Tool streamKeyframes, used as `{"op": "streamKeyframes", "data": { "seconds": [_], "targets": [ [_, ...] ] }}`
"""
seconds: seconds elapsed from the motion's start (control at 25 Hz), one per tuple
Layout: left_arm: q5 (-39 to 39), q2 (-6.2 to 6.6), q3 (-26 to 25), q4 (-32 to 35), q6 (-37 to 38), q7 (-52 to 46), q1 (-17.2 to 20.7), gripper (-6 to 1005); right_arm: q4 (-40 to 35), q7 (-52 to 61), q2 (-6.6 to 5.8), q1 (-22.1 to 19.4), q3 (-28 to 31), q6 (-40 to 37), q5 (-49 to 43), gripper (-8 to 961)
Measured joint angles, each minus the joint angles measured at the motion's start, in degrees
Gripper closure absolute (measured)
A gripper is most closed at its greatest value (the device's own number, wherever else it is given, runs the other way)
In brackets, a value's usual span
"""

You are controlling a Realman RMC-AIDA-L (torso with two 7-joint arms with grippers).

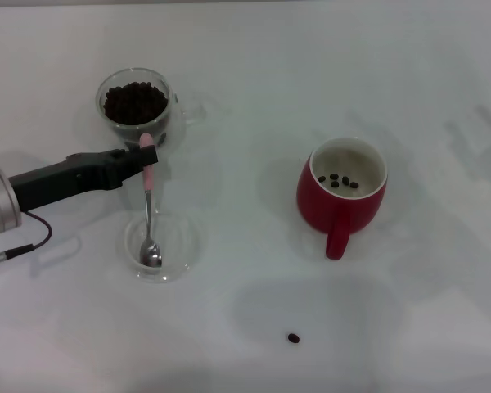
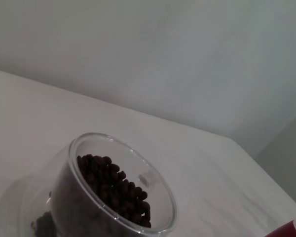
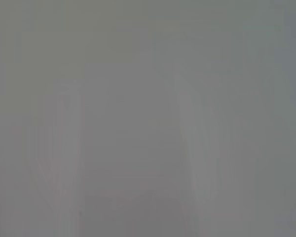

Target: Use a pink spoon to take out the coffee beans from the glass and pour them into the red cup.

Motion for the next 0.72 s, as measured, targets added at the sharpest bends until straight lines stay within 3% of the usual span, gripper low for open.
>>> {"op": "streamKeyframes", "data": {
  "seconds": [0.48,0.72],
  "targets": [
    [0.44,0.66,-0.06,-0.43,0.04,0.29,0.05,765,-0.26,0.27,0.03,0.4,0.0,0.65,-0.02,319],
    [-0.04,0.78,-2.23,0.22,1.34,7.39,0.25,707,-0.35,0.57,0.03,0.39,0.1,0.86,0.04,319]
  ]
}}
